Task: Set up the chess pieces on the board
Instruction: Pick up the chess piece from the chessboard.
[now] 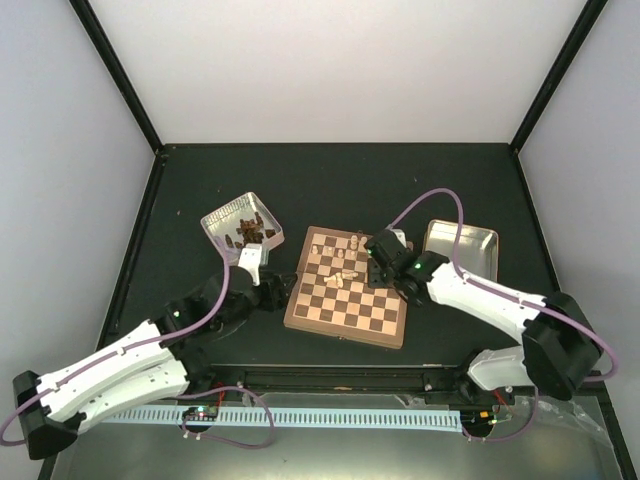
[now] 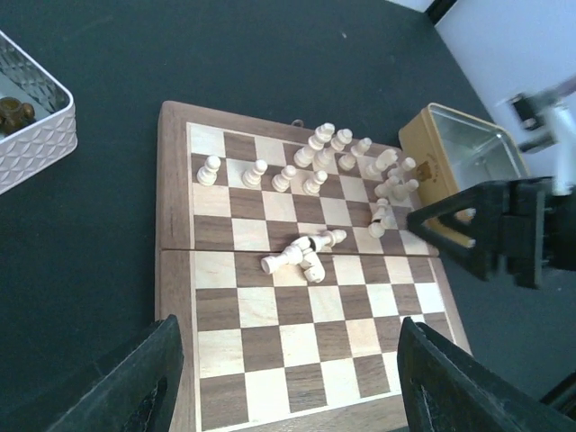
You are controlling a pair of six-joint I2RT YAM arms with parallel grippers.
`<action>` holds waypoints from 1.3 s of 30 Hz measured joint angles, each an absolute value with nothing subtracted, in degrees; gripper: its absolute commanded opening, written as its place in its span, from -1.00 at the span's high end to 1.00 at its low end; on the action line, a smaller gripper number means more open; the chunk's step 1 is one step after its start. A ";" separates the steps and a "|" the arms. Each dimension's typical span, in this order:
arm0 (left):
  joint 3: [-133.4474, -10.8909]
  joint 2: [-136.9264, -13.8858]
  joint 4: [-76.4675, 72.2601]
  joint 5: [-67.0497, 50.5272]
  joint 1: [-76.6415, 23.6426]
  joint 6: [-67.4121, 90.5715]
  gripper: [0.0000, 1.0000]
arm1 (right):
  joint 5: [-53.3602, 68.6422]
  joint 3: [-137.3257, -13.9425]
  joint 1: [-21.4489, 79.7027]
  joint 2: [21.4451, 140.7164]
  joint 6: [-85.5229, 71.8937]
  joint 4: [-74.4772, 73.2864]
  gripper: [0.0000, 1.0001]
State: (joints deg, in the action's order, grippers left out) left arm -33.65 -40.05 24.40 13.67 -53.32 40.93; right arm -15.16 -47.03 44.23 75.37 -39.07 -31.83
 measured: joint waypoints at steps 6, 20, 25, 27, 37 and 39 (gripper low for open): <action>-33.43 -38.68 24.45 11.49 -53.32 39.94 -0.34 | -12.56 -47.53 44.23 80.49 -41.06 -29.67 0.17; -29.52 -45.74 16.60 13.76 -53.32 39.64 -0.34 | -16.93 -50.59 44.21 84.29 -35.62 -30.68 0.55; -29.54 -47.46 14.55 15.62 -53.32 39.62 -0.34 | -15.84 -50.33 44.21 84.97 -33.28 -29.93 0.56; -29.54 -47.94 14.37 16.03 -53.32 39.42 -0.34 | -15.18 -50.35 44.21 85.62 -32.95 -29.61 0.53; -29.54 -48.49 11.42 18.02 -53.32 38.26 -0.35 | -14.83 -50.68 44.21 87.50 -32.29 -30.13 0.70; -29.54 -48.88 10.72 18.04 -53.32 38.11 -0.36 | -14.83 -50.76 44.21 87.72 -31.94 -30.24 0.69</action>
State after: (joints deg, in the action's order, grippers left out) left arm -29.54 -48.88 10.72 18.04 -53.32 38.11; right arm -14.83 -50.76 44.21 87.72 -31.94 -30.24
